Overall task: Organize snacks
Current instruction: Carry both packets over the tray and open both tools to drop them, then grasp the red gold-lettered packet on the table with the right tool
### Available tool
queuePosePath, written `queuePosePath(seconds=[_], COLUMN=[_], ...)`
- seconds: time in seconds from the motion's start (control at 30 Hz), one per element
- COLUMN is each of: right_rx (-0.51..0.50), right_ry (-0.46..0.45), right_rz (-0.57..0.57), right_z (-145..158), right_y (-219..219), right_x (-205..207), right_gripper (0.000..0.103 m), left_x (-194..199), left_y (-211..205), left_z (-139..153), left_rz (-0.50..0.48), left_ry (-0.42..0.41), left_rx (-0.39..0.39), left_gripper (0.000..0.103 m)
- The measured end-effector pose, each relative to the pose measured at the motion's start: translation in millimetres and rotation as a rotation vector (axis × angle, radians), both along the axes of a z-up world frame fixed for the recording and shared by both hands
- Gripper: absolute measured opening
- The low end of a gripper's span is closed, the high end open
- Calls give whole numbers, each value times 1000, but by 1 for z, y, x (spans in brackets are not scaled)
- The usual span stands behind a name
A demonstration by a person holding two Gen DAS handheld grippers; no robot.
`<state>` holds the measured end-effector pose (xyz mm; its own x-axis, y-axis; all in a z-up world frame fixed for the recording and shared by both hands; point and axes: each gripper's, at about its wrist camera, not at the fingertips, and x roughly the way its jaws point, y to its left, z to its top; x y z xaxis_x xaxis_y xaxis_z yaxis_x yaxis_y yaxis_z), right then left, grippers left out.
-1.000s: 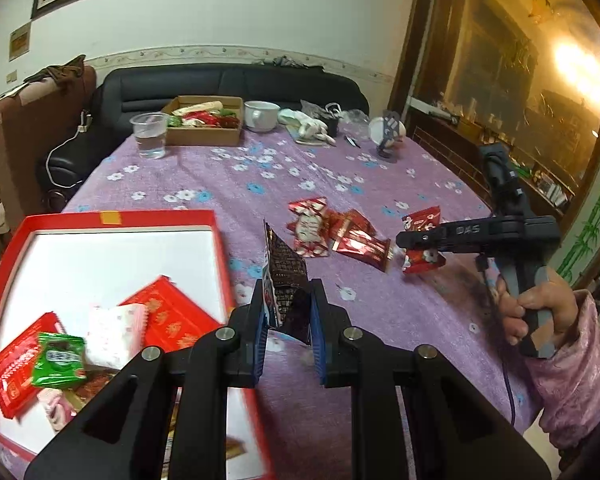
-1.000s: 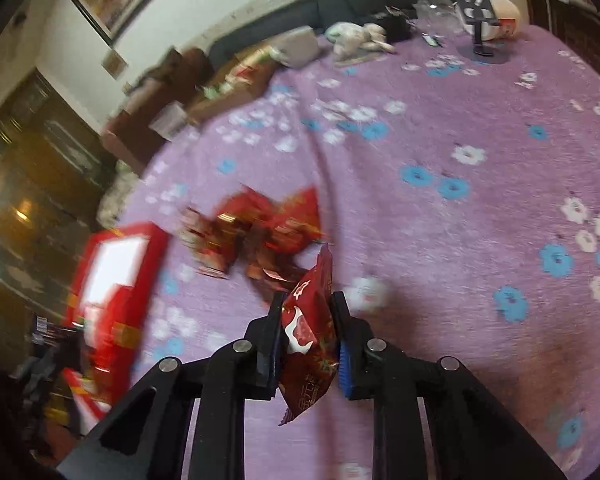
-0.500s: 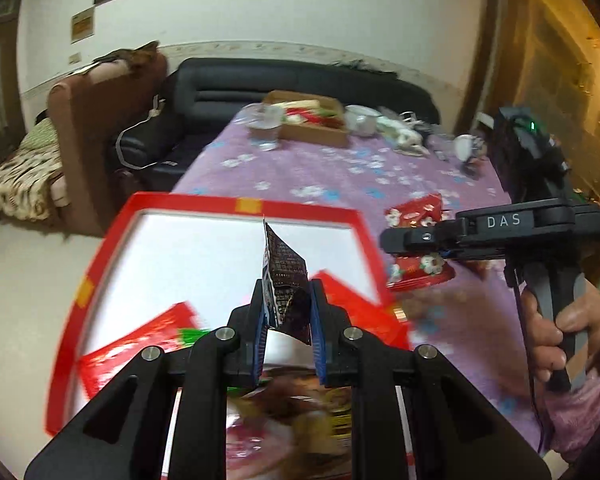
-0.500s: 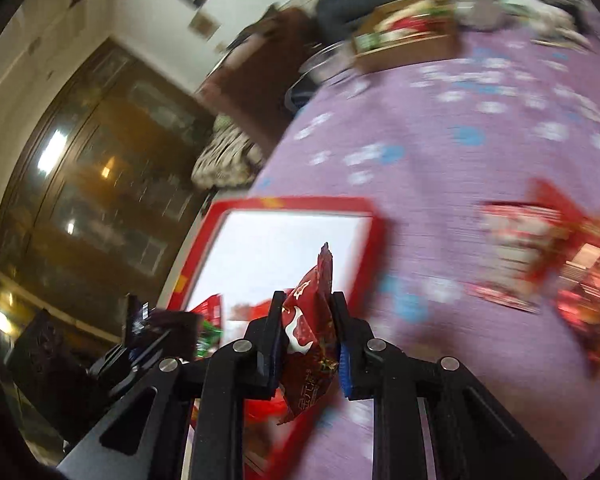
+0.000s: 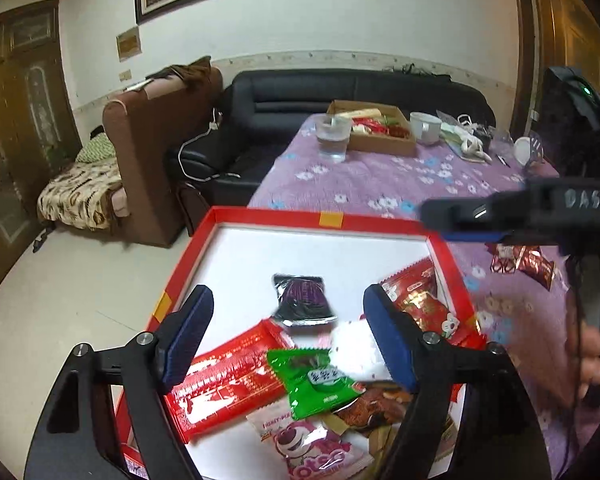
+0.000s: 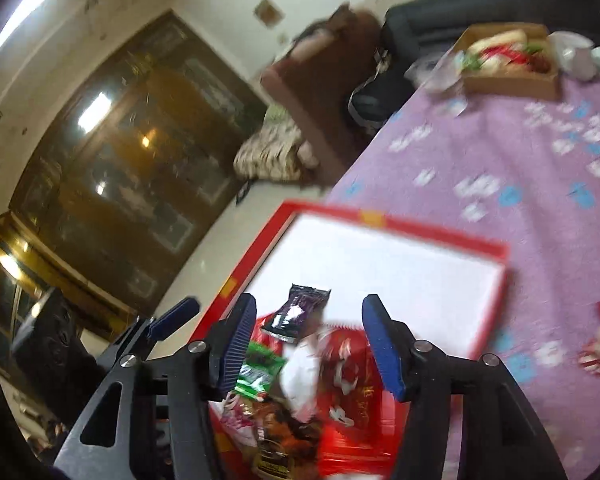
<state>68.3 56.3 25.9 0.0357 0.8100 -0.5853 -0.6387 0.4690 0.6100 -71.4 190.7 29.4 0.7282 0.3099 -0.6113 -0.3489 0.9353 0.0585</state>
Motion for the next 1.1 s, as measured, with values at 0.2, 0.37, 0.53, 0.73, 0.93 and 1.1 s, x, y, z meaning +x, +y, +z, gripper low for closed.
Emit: queuePosePath(seconds=[0.2, 0.37, 0.53, 0.73, 0.93, 1.1], right_rx=[-31, -50, -33, -130, -228, -270], right_ry=[-60, -26, 68, 15, 4, 2], right_rz=[-194, -349, -379, -389, -350, -312], right_z=[7, -6, -37, -68, -66, -63], right_y=[-88, -164, -187, -177, -168, -174], right_x=[42, 83, 108, 119, 108, 77], right_gripper=[58, 60, 60, 59, 60, 62], left_x=[3, 19, 31, 36, 20, 7], left_y=[-18, -52, -83, -112, -128, -133], left_z=[12, 8, 4, -1, 6, 4], left_rz=[-37, -132, -193, -250, -282, -302], left_ry=[-55, -28, 2, 39, 46, 55], left_rx=[12, 17, 10, -11, 0, -2], left_gripper=[79, 79, 79, 79, 79, 79])
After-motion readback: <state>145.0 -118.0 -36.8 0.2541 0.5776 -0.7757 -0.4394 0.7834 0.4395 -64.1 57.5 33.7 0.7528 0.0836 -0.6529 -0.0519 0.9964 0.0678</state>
